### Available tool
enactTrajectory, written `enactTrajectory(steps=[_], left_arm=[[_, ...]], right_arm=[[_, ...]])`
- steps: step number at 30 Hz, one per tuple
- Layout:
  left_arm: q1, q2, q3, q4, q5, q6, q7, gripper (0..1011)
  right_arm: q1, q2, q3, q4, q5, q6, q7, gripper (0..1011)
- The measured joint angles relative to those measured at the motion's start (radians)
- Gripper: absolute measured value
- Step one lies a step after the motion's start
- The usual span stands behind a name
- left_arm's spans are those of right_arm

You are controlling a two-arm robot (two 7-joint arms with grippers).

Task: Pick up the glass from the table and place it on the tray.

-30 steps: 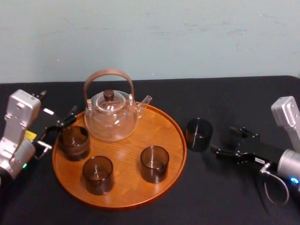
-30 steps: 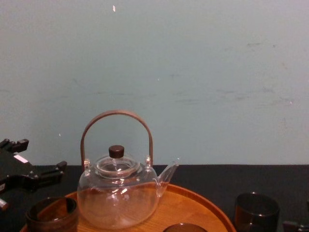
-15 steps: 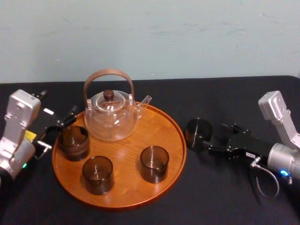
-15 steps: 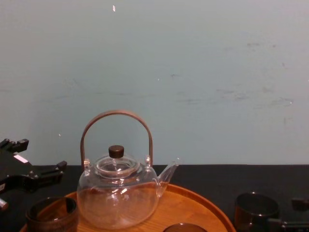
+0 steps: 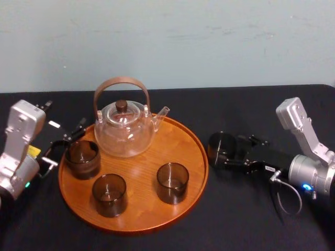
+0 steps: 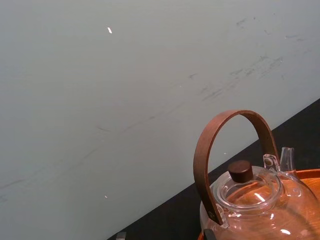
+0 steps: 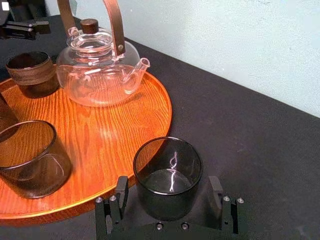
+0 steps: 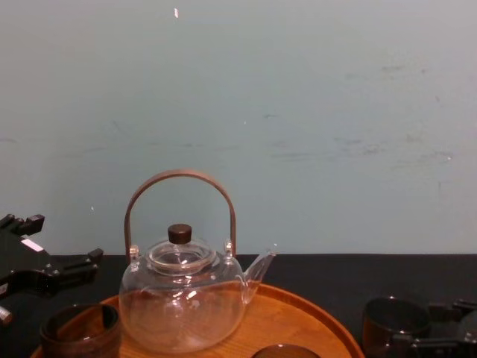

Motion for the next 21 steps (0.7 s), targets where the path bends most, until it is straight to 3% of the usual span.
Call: enactTrajectory(steps=[21], left_arm=[[0.0, 0.0, 0.0, 0.0, 0.0, 0.0, 0.0, 1001]], right_arm=[[0.081, -0.052, -0.036, 0.098, -0.023, 0.001, 0.017, 1002]])
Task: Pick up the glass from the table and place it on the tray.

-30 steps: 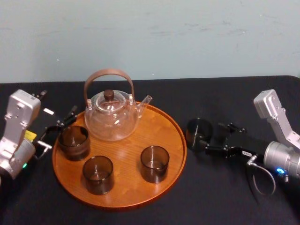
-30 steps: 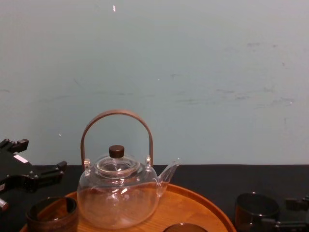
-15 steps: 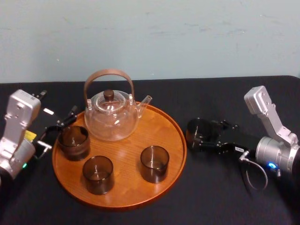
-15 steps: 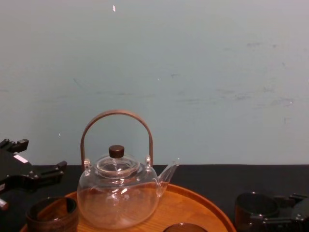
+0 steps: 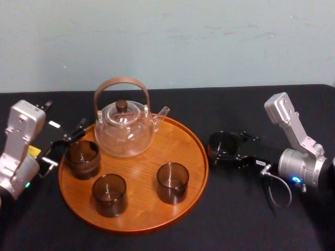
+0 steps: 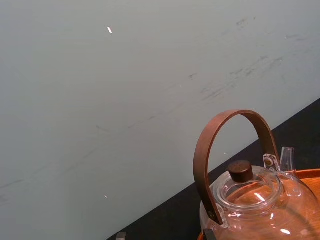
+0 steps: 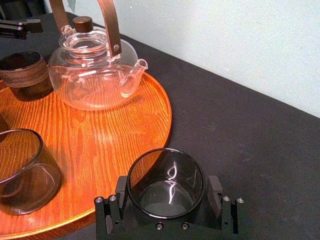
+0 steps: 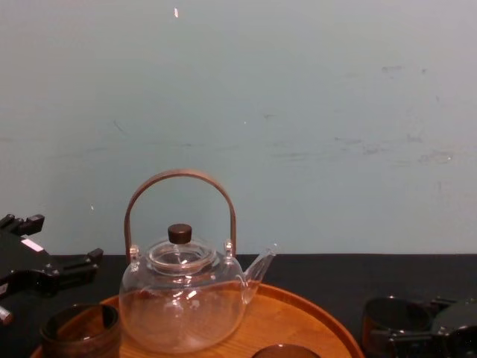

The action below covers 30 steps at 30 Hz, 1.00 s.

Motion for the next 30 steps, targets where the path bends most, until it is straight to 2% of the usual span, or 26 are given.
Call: enactTrajectory(steps=[26, 30], left_arm=[[0.0, 0.0, 0.0, 0.0, 0.0, 0.0, 0.0, 1001], [0.0, 0.0, 0.0, 0.0, 0.0, 0.0, 0.0, 1001]], right_arm=[[0.016, -0.012, -0.011, 0.021, -0.013, 0.004, 0.0, 1002], [0.016, -0.012, -0.011, 0.02, -0.012, 0.004, -0.001, 950]])
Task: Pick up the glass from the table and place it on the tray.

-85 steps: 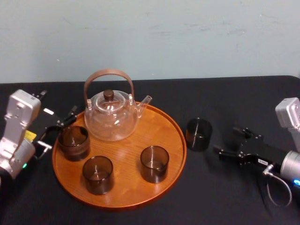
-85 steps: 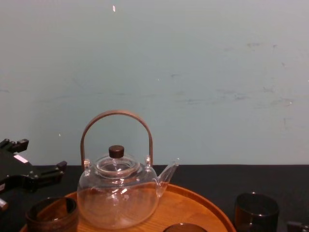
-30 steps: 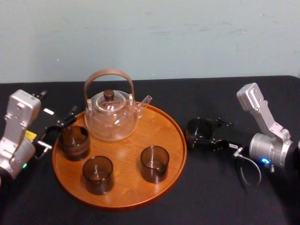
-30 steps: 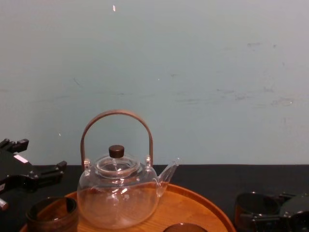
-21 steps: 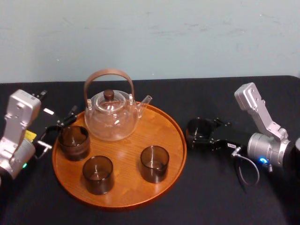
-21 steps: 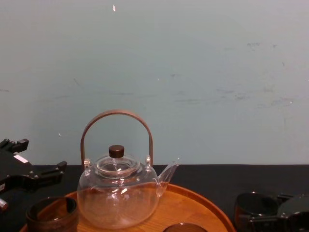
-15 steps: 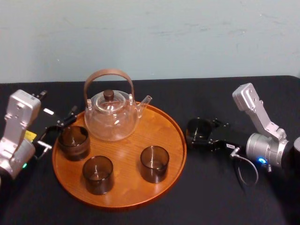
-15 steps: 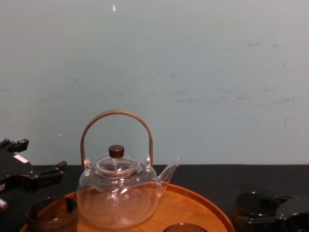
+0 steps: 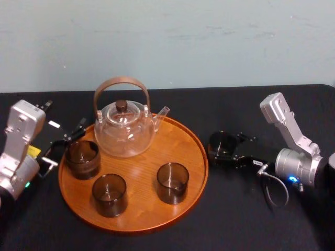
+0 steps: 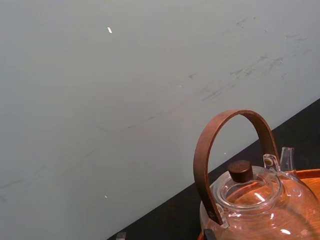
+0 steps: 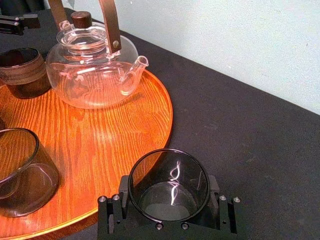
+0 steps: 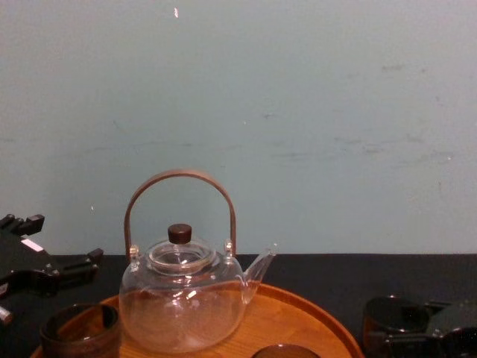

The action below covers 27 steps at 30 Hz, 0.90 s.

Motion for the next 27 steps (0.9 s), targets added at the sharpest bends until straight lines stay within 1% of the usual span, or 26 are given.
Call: enactTrajectory(steps=[1, 2, 16, 22, 27], left_arm=[[0.0, 0.0, 0.0, 0.0, 0.0, 0.0, 0.0, 1001], [0.0, 0.0, 0.0, 0.0, 0.0, 0.0, 0.0, 1001], [0.0, 0.0, 0.0, 0.0, 0.0, 0.0, 0.0, 1001], [0.0, 0.0, 0.0, 0.0, 0.0, 0.0, 0.0, 1001], [0.0, 0.0, 0.0, 0.0, 0.0, 0.0, 0.0, 1001]], right_arm=[[0.0, 0.0, 0.0, 0.0, 0.0, 0.0, 0.0, 916], [0.0, 0.0, 0.0, 0.0, 0.001, 0.0, 0.0, 905], [-0.001, 0.0, 0.002, -0.001, 0.002, 0.0, 0.0, 904], [-0.023, 0.021, 0.02, -0.043, 0.023, -0.002, 0.006, 904], [-0.041, 0.042, 0.039, -0.098, 0.041, 0.001, 0.002, 904]])
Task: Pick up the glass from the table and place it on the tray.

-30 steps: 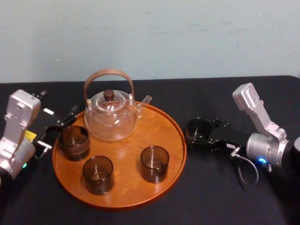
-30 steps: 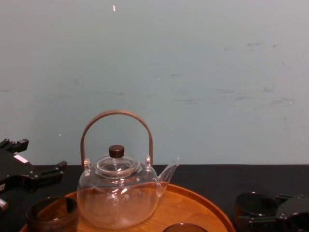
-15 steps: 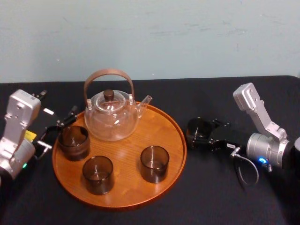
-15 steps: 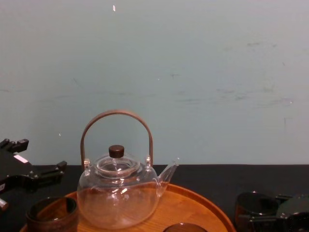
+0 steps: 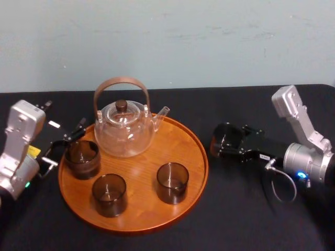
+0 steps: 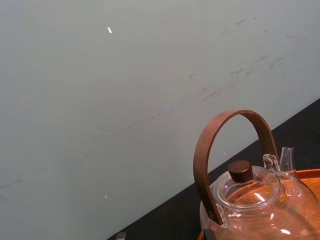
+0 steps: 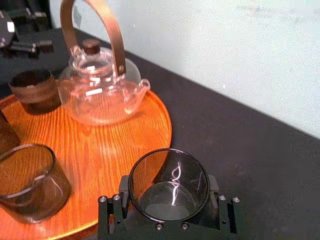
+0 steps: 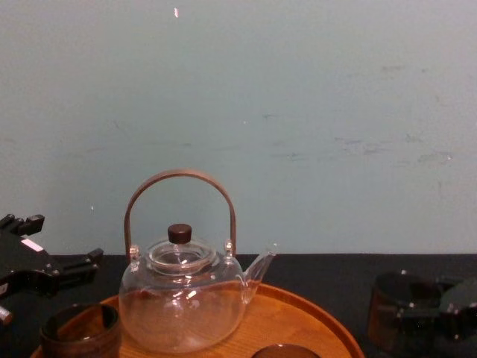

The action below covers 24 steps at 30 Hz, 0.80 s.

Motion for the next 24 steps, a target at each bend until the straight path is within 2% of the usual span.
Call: enactTrajectory(steps=[7, 12, 24], left_arm=[[0.0, 0.0, 0.0, 0.0, 0.0, 0.0, 0.0, 1001], [0.0, 0.0, 0.0, 0.0, 0.0, 0.0, 0.0, 1001], [0.0, 0.0, 0.0, 0.0, 0.0, 0.0, 0.0, 1001]], right_arm=[[-0.006, 0.02, 0.014, -0.052, 0.017, 0.0, -0.002, 904], [0.009, 0.023, 0.009, -0.061, 0.019, -0.005, 0.005, 904], [0.071, -0.015, -0.038, -0.021, 0.012, -0.025, 0.032, 904]])
